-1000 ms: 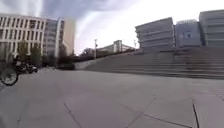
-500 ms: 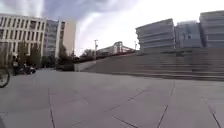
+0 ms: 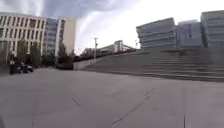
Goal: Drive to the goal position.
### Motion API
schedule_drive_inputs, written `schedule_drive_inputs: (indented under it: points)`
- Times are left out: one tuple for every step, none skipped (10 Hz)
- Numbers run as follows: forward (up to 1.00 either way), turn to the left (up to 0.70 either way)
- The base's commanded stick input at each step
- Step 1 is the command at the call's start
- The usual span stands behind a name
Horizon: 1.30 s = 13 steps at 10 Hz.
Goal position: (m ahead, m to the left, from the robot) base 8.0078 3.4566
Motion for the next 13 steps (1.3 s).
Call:
schedule_drive_inputs:
  points:
    - [0.85, 0.34]
    - [0.85, 0.34]
    - [0.85, 0.34]
    - [0.85, 0.34]
    - [0.85, 0.34]
    - [0.85, 0.34]
    - [0.85, 0.17]
    - [0.85, 0.00]
    - [0.85, 0.00]
    - [0.85, 0.00]
    - [0.85, 0.00]
    - [0.85, 0.00]
    - [0.85, 0.00]
